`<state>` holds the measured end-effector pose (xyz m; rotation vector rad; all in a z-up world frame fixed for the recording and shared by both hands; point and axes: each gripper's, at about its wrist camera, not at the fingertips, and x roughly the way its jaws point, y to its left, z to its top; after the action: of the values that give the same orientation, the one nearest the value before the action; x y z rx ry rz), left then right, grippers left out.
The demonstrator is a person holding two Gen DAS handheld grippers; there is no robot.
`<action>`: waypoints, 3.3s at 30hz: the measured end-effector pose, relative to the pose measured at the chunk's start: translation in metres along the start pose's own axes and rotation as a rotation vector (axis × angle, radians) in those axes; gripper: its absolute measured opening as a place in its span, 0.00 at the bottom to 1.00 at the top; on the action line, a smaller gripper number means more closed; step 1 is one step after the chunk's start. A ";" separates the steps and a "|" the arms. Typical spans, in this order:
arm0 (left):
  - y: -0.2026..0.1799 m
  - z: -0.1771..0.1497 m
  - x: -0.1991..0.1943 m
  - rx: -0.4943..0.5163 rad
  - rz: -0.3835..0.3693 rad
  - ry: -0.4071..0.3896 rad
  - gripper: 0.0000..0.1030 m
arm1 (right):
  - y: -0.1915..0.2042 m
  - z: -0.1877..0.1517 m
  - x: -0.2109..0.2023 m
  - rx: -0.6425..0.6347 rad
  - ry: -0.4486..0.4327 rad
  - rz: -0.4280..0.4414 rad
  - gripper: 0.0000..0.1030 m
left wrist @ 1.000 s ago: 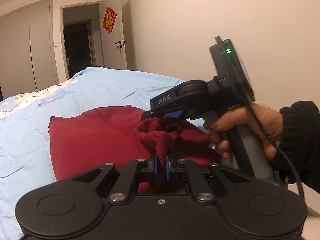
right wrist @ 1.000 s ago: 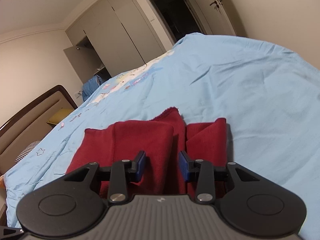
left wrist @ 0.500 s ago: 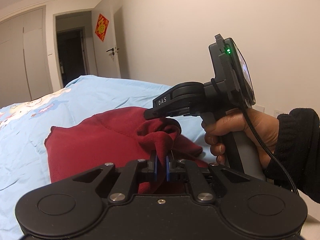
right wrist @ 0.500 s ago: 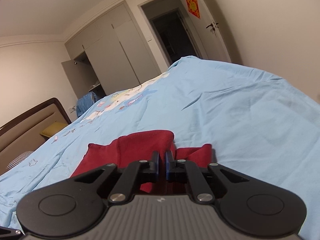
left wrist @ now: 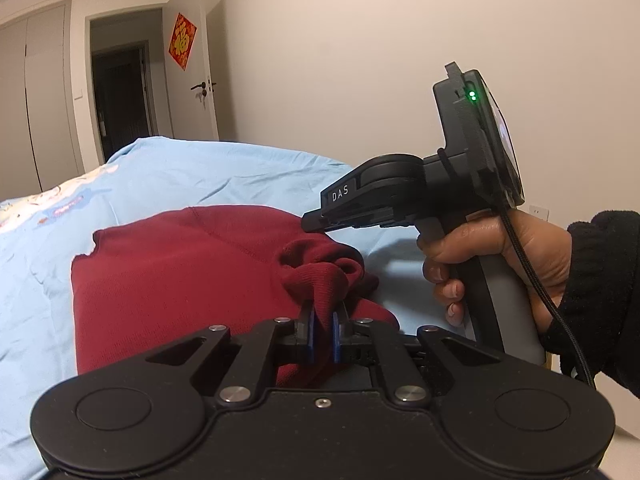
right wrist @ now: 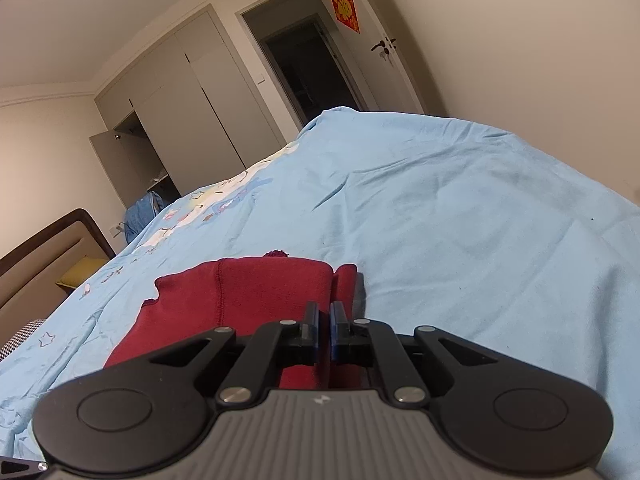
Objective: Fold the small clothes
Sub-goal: 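Hold the folded sweater bundle closed with both grippers, then open both grippers and release the red sweater bundle, then move both open grippers over to the loose side edge of the sweater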
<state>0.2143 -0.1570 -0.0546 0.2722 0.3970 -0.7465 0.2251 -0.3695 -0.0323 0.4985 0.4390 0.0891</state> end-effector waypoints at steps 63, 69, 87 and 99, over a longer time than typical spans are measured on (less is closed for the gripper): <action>0.067 0.019 -0.019 -0.329 0.037 -0.018 0.94 | 0.009 0.001 -0.014 -0.014 0.002 -0.062 0.85; 0.116 0.005 -0.018 -0.579 0.247 0.037 0.99 | 0.035 -0.004 -0.016 -0.097 -0.006 -0.050 1.00; 0.143 -0.033 -0.014 -0.665 0.294 0.146 0.99 | 0.030 -0.058 -0.041 -0.149 -0.016 -0.241 1.00; 0.143 -0.035 -0.013 -0.668 0.294 0.149 0.99 | 0.032 -0.062 -0.049 -0.148 -0.074 -0.237 1.00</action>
<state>0.2972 -0.0354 -0.0658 -0.2428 0.7060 -0.2759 0.1545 -0.3234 -0.0468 0.3010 0.4126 -0.1248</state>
